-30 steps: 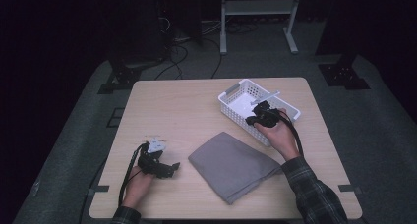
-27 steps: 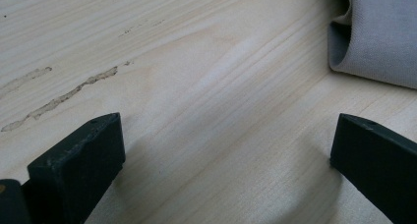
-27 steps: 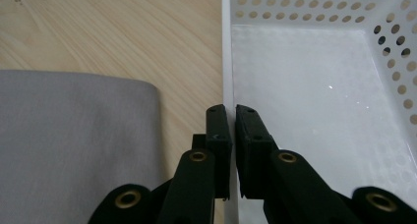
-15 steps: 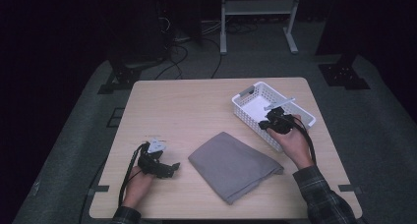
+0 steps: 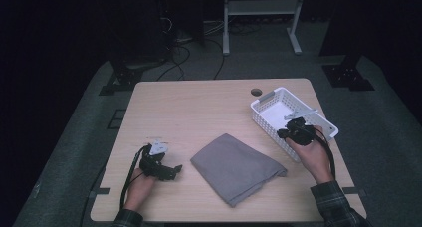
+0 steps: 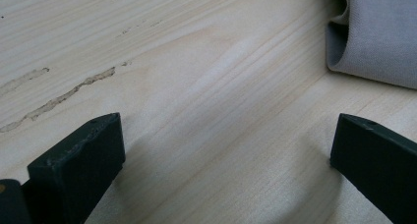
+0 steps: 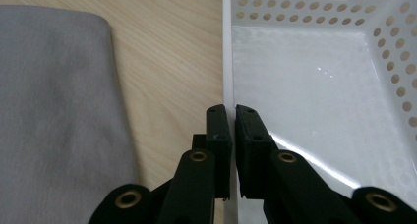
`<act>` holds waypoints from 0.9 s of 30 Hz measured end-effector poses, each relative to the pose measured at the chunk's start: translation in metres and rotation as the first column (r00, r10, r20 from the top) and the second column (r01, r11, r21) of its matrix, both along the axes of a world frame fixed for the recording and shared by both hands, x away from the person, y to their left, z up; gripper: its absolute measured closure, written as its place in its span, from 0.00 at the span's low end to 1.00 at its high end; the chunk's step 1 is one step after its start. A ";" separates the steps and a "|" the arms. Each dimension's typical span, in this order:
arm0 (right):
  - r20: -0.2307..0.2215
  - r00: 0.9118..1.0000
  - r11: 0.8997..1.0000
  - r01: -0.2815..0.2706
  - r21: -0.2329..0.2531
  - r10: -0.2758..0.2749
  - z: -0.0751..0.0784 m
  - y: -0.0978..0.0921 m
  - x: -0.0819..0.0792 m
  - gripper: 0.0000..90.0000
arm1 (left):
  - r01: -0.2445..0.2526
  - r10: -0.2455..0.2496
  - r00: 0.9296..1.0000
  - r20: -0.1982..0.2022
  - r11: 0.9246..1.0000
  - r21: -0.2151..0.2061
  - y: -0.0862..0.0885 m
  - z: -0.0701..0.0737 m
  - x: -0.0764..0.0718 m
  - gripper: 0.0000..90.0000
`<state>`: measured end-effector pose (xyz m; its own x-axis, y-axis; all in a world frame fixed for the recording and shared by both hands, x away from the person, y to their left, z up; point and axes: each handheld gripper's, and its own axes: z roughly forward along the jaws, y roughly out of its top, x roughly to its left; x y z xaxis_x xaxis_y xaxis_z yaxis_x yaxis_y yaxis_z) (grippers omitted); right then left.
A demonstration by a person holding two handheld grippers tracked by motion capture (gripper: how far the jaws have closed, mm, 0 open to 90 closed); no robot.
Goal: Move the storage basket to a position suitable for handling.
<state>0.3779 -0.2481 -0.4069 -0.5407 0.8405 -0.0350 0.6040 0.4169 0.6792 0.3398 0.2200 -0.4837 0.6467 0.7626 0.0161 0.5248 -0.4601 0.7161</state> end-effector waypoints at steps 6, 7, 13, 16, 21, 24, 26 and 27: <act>0.008 1.000 0.999 0.007 0.032 -0.008 -0.002 -0.005 -0.005 0.93 | 0.000 0.000 1.000 0.000 1.000 0.000 0.000 0.000 0.000 0.00; 0.008 1.000 0.999 0.007 0.032 -0.008 -0.002 -0.005 -0.005 0.93 | 0.000 0.000 1.000 0.000 1.000 0.000 0.000 0.000 0.000 0.00; 0.053 0.998 0.997 0.018 0.080 -0.022 0.006 -0.008 -0.006 0.75 | 0.000 0.000 1.000 0.000 1.000 0.000 0.000 0.000 0.000 0.00; 0.068 0.998 0.995 0.007 0.099 -0.013 0.011 -0.006 -0.010 0.68 | 0.000 0.000 1.000 0.000 1.000 0.000 0.000 0.000 0.000 0.00; 0.073 0.997 0.993 -0.027 0.113 0.019 0.012 0.003 -0.015 0.52 | 0.002 -0.002 1.000 0.001 1.000 0.001 0.000 0.000 0.000 0.00; 0.069 0.997 0.990 -0.045 0.131 0.036 0.014 0.008 -0.017 0.45 | 0.002 -0.002 1.000 0.001 1.000 0.000 0.000 0.000 0.000 0.00; 0.071 0.996 0.987 -0.063 0.146 0.054 0.015 0.013 -0.020 0.40 | 0.002 -0.002 1.000 0.000 1.000 0.000 0.000 0.000 0.000 0.00; 0.072 0.995 0.986 -0.077 0.146 0.067 0.016 0.016 -0.020 0.38 | 0.002 -0.002 1.000 0.000 1.000 0.000 0.000 0.000 0.000 0.00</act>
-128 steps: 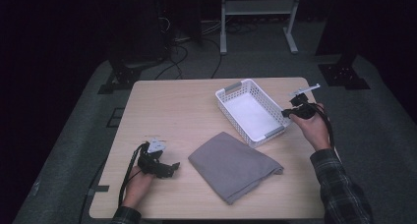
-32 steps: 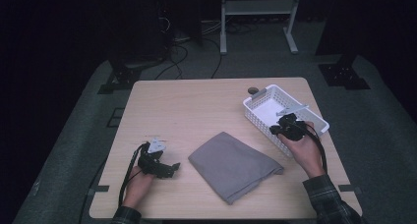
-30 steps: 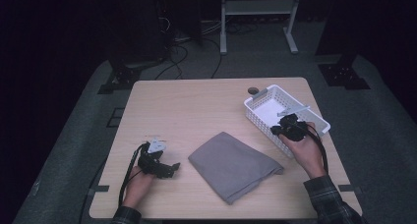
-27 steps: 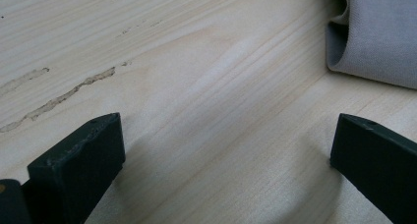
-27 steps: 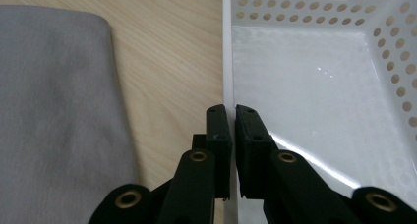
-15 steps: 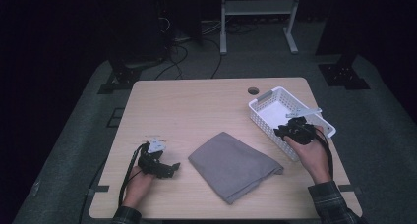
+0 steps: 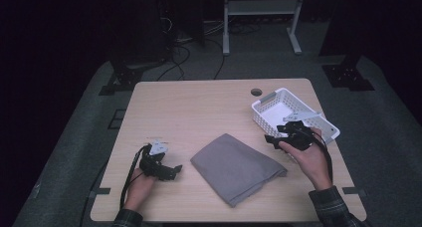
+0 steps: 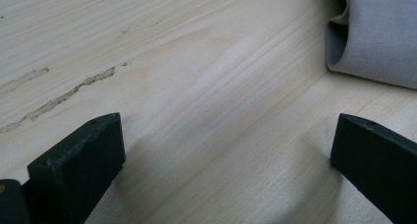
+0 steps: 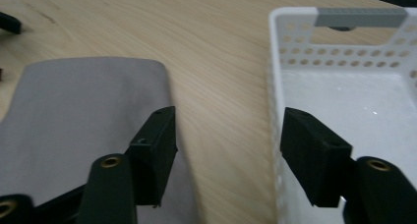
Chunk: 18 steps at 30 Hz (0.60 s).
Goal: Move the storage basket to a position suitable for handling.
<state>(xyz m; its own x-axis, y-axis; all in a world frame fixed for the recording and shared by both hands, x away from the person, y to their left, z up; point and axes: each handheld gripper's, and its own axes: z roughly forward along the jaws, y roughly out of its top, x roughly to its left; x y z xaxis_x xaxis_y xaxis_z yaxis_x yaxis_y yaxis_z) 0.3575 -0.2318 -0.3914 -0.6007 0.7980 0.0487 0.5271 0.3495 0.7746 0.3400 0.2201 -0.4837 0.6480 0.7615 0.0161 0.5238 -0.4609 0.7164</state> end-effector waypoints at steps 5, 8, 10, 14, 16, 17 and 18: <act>-0.025 0.999 0.999 -0.048 -0.003 0.048 -0.005 0.018 -0.003 0.29 | 0.005 -0.005 1.000 0.001 1.000 0.002 0.000 0.000 0.000 0.00; -0.027 0.997 0.997 -0.072 -0.008 0.071 -0.007 0.026 -0.005 0.25 | 0.007 -0.007 1.000 0.001 1.000 0.001 0.000 0.000 0.000 0.00; -0.032 0.996 0.996 -0.084 -0.004 0.084 -0.009 0.030 -0.006 0.24 | 0.008 -0.008 1.000 0.002 1.000 0.001 0.000 0.000 0.000 0.00; -0.047 0.993 0.994 -0.106 0.013 0.107 -0.013 0.034 -0.007 0.21 | 0.008 -0.008 1.000 0.000 1.000 0.001 0.000 0.000 0.000 0.00; -0.056 0.992 0.993 -0.114 0.021 0.115 -0.016 0.037 -0.009 0.19 | 0.007 -0.007 1.000 -0.001 1.000 0.000 0.000 0.000 0.000 0.00; -0.059 0.991 0.992 -0.123 0.027 0.124 -0.018 0.040 -0.009 0.19 | 0.007 -0.007 1.000 -0.001 1.000 0.000 0.000 0.000 0.000 0.00; -0.064 0.989 0.991 -0.129 0.027 0.131 -0.020 0.042 -0.010 0.17 | 0.007 -0.007 1.000 -0.001 1.000 0.001 0.000 0.000 0.000 0.00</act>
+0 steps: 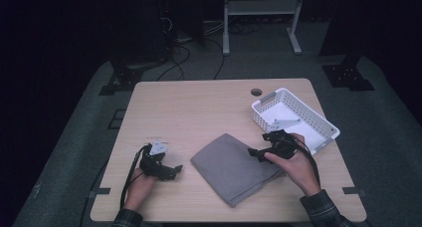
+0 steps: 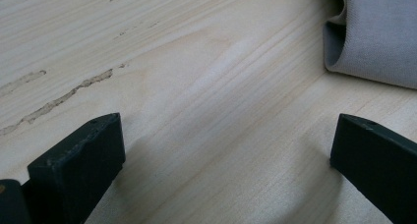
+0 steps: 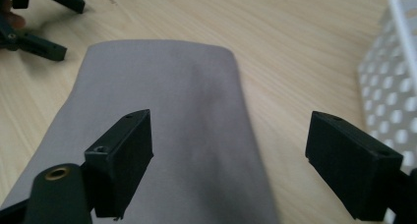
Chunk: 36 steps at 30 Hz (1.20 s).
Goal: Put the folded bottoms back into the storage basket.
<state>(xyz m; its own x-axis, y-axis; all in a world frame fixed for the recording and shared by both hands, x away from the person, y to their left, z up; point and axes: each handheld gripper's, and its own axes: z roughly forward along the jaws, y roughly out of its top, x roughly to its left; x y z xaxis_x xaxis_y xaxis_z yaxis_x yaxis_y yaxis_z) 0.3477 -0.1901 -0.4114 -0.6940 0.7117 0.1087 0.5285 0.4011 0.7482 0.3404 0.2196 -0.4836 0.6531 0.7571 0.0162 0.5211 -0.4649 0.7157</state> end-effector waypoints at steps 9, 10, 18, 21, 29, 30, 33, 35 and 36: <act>-0.027 0.998 0.998 -0.062 -0.032 0.061 -0.013 0.020 -0.003 0.14 | 0.000 0.000 1.000 0.000 1.000 0.000 0.000 0.000 0.000 0.00; -0.031 0.997 0.997 -0.068 -0.030 0.067 -0.014 0.022 -0.003 0.12 | 0.000 0.000 1.000 0.000 1.000 0.000 0.000 0.000 0.000 0.00; -0.047 0.994 0.993 -0.104 -0.052 0.101 -0.024 0.037 -0.006 0.07 | 0.001 -0.001 1.000 0.000 1.000 0.000 0.000 0.000 0.000 0.00; -0.062 0.993 0.992 -0.108 -0.065 0.104 -0.027 0.042 -0.007 0.02 | 0.002 -0.002 1.000 0.000 1.000 0.001 0.000 0.000 0.000 0.00; -0.063 0.991 0.988 -0.125 -0.092 0.119 -0.036 0.056 -0.009 0.02 | 0.002 -0.002 1.000 0.000 1.000 0.001 0.000 0.000 0.000 0.00; -0.067 0.991 0.988 -0.123 -0.090 0.117 -0.037 0.057 -0.010 0.02 | 0.002 -0.002 1.000 0.000 1.000 0.001 0.000 0.000 0.000 0.00; -0.064 0.991 0.987 -0.127 -0.099 0.122 -0.040 0.060 -0.009 0.02 | 0.002 -0.002 1.000 0.000 1.000 0.001 0.000 0.000 0.000 0.00; -0.063 0.991 0.987 -0.126 -0.096 0.120 -0.045 0.064 -0.009 0.02 | 0.003 -0.003 1.000 0.000 1.000 0.001 0.000 0.000 0.000 0.00; -0.061 0.991 0.987 -0.127 -0.095 0.122 -0.046 0.065 -0.009 0.02 | 0.003 -0.003 1.000 0.000 1.000 0.002 0.000 0.000 0.000 0.00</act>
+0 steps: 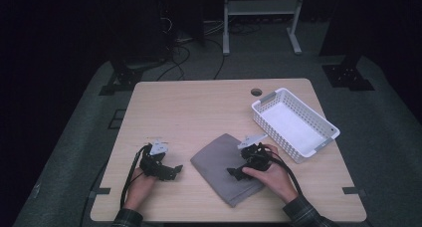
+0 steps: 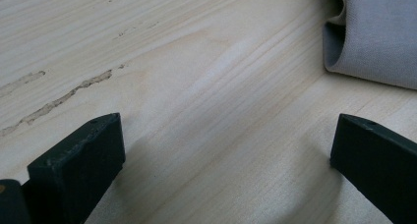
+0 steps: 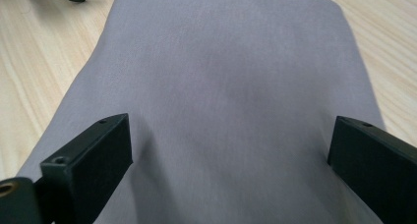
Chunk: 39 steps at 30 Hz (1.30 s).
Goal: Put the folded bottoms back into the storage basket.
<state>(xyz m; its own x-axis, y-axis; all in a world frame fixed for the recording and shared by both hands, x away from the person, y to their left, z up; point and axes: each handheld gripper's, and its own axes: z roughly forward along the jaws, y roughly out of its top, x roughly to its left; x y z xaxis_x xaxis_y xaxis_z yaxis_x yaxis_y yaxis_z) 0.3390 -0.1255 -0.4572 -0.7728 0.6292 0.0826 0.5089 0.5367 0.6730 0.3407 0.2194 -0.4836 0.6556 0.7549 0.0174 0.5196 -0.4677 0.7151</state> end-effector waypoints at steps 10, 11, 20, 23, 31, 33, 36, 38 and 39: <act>0.034 0.999 0.999 -0.001 -0.054 0.003 -0.012 0.011 0.000 0.00 | 0.000 0.000 1.000 0.000 1.000 0.000 0.000 0.000 0.000 0.00; 0.040 0.999 0.998 0.002 -0.063 0.000 -0.013 0.012 0.000 0.00 | 0.000 0.000 1.000 0.000 1.000 0.000 0.000 0.000 0.000 0.00; 0.067 0.998 0.995 0.004 -0.104 0.003 -0.019 0.017 -0.002 0.00 | -0.001 0.001 1.000 0.000 1.000 0.000 0.000 0.000 0.000 0.00; 0.067 0.998 0.994 0.013 -0.104 -0.006 -0.020 0.017 -0.002 0.00 | 0.000 0.000 1.000 0.000 1.000 0.000 0.000 0.000 0.000 0.00; 0.079 0.997 0.996 0.018 -0.088 -0.011 -0.016 0.011 -0.003 0.22 | -0.001 0.001 1.000 0.000 1.000 -0.001 0.000 0.000 0.000 0.00; 0.088 0.996 0.996 0.021 -0.084 -0.014 -0.015 0.009 -0.003 0.31 | -0.002 0.002 1.000 0.000 1.000 -0.001 0.000 0.000 0.000 0.00; 0.095 0.995 0.996 0.021 -0.086 -0.013 -0.014 0.008 -0.003 0.40 | -0.001 0.001 1.000 0.000 1.000 -0.001 0.000 0.000 0.000 0.00; 0.098 0.995 0.995 0.023 -0.093 -0.014 -0.012 0.007 -0.004 0.52 | -0.001 0.001 1.000 0.000 1.000 -0.001 0.000 0.000 0.000 0.00; 0.098 0.995 0.995 0.023 -0.093 -0.014 -0.012 0.007 -0.004 0.52 | -0.001 0.001 1.000 0.000 1.000 -0.001 0.000 0.000 0.000 0.00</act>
